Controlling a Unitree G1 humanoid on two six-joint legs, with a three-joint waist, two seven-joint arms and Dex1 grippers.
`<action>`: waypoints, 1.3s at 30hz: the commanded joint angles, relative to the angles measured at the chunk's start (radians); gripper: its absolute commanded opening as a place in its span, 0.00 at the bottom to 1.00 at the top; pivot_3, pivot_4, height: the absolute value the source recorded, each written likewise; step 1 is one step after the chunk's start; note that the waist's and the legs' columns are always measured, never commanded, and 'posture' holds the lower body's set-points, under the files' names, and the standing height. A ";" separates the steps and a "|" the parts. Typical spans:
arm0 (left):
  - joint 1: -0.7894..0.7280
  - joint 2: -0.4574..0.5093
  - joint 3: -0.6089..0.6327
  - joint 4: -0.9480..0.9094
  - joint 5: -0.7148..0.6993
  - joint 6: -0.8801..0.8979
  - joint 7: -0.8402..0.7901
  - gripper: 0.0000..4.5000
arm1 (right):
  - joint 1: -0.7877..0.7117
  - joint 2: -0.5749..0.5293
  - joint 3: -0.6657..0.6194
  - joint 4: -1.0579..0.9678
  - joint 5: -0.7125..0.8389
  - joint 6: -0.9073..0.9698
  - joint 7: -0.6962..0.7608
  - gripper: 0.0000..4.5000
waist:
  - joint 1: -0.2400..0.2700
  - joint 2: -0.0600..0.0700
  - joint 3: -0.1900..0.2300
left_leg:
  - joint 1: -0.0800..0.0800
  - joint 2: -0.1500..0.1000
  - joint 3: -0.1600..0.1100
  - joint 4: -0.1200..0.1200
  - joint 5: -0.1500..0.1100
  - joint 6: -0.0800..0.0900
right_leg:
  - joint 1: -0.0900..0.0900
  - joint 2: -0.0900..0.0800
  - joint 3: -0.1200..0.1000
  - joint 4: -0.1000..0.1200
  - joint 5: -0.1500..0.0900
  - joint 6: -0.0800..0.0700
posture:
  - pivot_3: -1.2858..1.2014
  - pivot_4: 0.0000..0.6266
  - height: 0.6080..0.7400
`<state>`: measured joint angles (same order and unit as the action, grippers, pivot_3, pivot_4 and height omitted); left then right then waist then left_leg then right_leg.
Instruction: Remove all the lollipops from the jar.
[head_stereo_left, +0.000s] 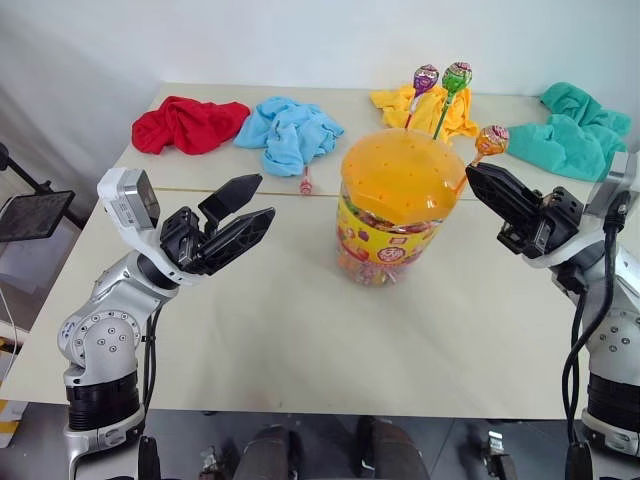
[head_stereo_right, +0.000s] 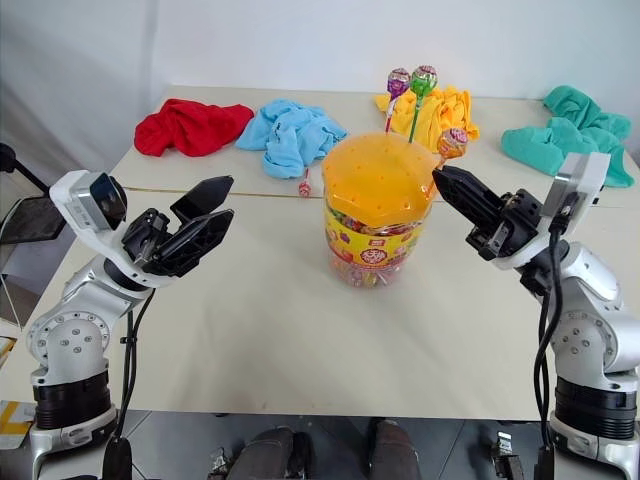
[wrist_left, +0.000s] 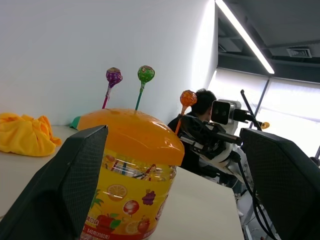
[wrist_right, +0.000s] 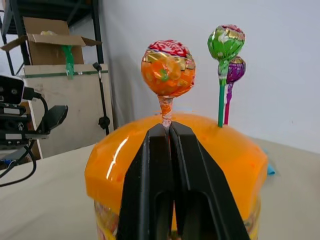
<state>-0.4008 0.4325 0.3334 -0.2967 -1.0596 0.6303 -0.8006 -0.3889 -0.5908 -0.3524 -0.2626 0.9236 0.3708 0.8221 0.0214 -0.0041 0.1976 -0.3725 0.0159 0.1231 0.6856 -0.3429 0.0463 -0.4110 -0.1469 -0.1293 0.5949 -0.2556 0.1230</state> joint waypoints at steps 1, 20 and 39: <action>-0.014 -0.007 -0.003 -0.004 -0.019 -0.025 -0.013 1.00 | -0.033 0.016 -0.067 -0.010 0.077 -0.011 -0.008 0.01 | 0.000 0.000 0.000 | 0.000 0.000 0.000 0.000 0.000 0.000 | 0.000 0.000 0.000 0.000 0.000 0.000 | 0.52 0.24 1.00; -0.041 0.114 -0.196 0.047 0.240 -0.200 -0.303 1.00 | 0.517 -0.480 -0.136 0.243 -0.410 0.106 -0.030 0.01 | -0.009 0.000 0.000 | 0.001 0.000 0.006 -0.001 -0.001 0.002 | 0.000 -0.001 0.002 -0.005 0.000 0.000 | 0.52 0.24 1.00; -0.067 -0.028 -0.029 0.053 0.010 -0.106 -0.001 1.00 | -0.037 -0.309 -0.121 0.108 -0.036 0.180 0.048 0.82 | -0.023 0.007 0.001 | 0.003 0.001 0.005 0.001 0.000 0.002 | 0.000 -0.001 0.004 -0.001 0.003 0.001 | 0.52 0.24 1.00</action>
<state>-0.4658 0.4059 0.2689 -0.2253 -1.0159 0.5232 -0.8313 -0.3919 -0.9136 -0.4823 -0.1027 0.8245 0.5043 0.9118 -0.0018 0.0030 0.1985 -0.3696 0.0180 0.1259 0.6860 -0.3426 0.0468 -0.4109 -0.1473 -0.1266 0.5938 -0.2525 0.1235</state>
